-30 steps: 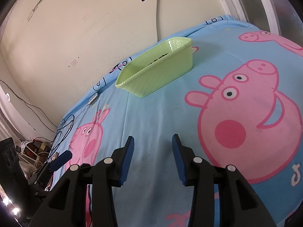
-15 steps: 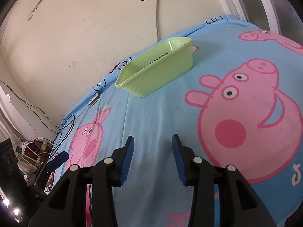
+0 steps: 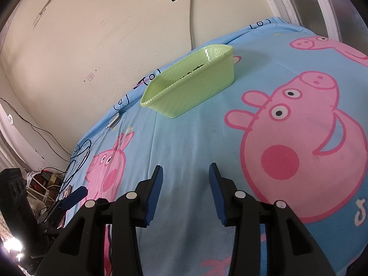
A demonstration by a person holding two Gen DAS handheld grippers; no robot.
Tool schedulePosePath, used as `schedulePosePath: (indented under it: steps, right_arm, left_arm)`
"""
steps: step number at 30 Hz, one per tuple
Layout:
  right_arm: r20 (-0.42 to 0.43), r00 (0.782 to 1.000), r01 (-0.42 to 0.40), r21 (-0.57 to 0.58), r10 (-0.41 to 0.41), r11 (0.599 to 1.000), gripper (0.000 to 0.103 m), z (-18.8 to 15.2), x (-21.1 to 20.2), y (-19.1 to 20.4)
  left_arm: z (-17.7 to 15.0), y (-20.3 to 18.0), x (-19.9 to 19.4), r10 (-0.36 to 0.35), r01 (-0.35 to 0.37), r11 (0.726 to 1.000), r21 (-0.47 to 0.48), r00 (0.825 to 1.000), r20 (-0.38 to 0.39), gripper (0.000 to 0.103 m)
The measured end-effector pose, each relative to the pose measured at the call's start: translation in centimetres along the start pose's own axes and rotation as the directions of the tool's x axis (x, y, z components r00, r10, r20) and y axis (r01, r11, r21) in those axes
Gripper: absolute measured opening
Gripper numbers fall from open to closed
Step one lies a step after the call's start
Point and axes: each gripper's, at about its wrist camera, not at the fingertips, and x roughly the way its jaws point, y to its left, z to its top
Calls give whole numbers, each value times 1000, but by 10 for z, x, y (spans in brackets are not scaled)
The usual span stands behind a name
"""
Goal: Organize jewelry
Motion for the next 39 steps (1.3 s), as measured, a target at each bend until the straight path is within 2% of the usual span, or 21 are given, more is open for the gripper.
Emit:
schedulePosePath:
  steps: [4, 17, 39]
  right_arm:
    - [-1, 1000, -3, 2, 3, 1000, 17, -1, -1, 1]
    - [-2, 1000, -5, -1, 5, 1000, 17, -1, -1, 1]
    - [-4, 1000, -12, -3, 12, 1000, 17, 0, -1, 2]
  left_arm:
    - [0, 2, 1, 2, -2, 1000, -13, 1000, -9, 97]
    - [0, 0, 2, 9, -9, 999, 30, 1000, -5, 97]
    - [0, 7, 2, 15, -15, 1000, 6, 1000, -3, 97]
